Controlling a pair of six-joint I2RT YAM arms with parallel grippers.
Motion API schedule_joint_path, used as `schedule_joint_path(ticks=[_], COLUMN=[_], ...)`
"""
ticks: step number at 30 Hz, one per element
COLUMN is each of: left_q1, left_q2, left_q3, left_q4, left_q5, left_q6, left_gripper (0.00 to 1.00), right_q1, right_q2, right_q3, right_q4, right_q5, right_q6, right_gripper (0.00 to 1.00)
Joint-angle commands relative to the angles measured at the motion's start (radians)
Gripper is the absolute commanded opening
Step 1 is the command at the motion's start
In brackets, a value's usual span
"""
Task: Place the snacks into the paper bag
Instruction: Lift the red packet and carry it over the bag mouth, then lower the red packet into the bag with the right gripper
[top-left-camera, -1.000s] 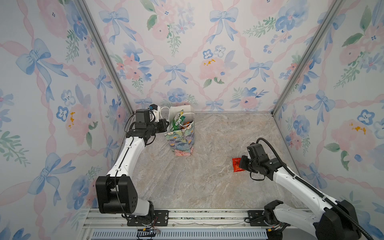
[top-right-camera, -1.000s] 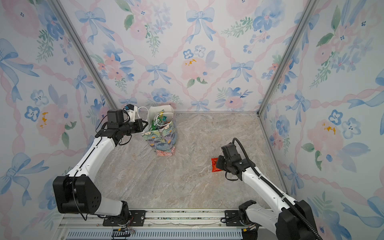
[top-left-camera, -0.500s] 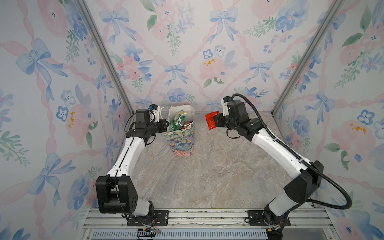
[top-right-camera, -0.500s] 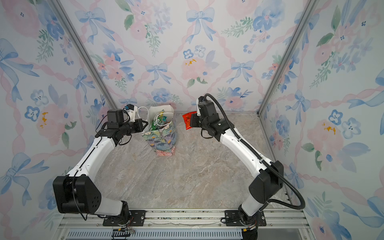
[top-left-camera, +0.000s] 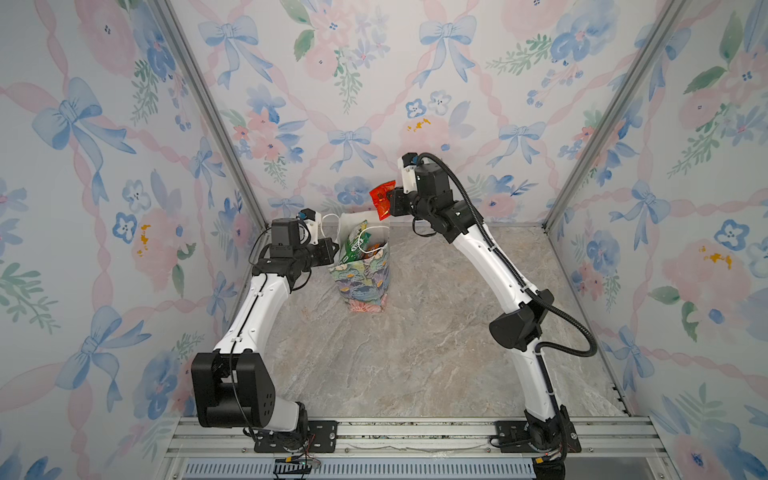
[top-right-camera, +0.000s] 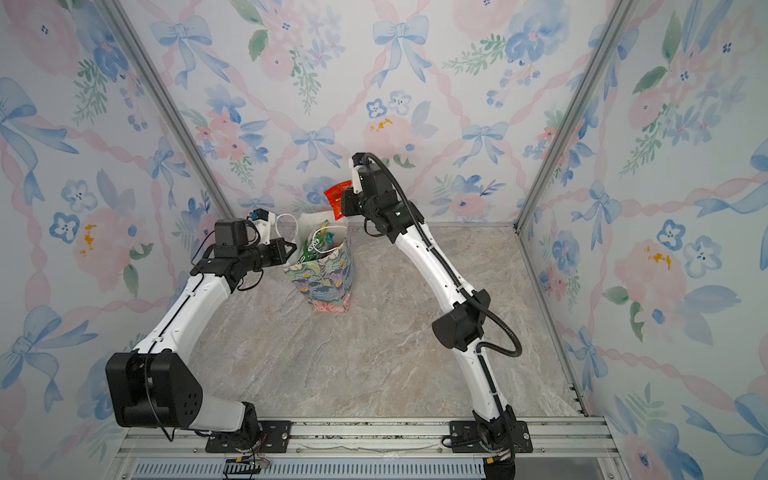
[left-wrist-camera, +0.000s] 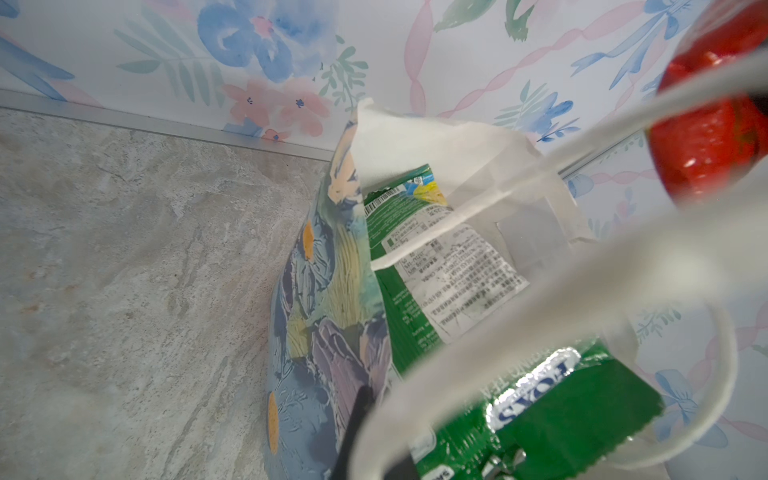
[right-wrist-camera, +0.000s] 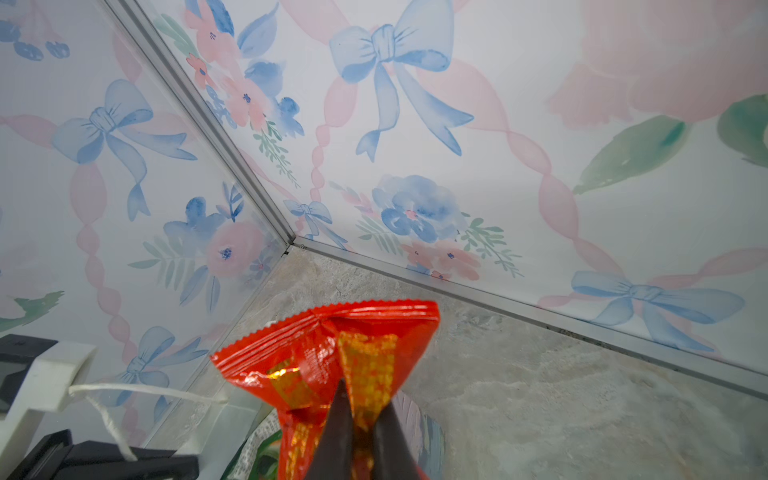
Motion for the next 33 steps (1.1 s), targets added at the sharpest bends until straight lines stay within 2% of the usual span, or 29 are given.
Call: schedule_joint_path(ticks=[1, 5, 10, 22, 33], left_q1=[0.005, 0.005, 0.004, 0.004, 0.004], left_q2=[-0.008, -0.008, -0.010, -0.007, -0.008], left_q3=[0.018, 0.019, 0.020, 0.020, 0.021], left_q4=[0.012, 0.013, 0.012, 0.012, 0.012], left_q5=[0.045, 0.048, 0.055, 0.052, 0.050], left_q6=[0.007, 0.007, 0.008, 0.008, 0.009], left_gripper=[0.00, 0.00, 0.00, 0.00, 0.00], right_q1=[0.023, 0.044, 0.075, 0.097, 0.099], right_q2=[0.042, 0.079, 0.124, 0.051, 0.019], right_q3=[0.041, 0.027, 0.051, -0.046, -0.102], right_q4=[0.043, 0.148, 0.178, 0.082, -0.053], right_q5=[-0.016, -0.034, -0.076, -0.166, -0.161], right_q6=[-0.027, -0.036, -0.058, -0.077, -0.080], right_gripper=[0.05, 0.05, 0.04, 0.04, 0.04])
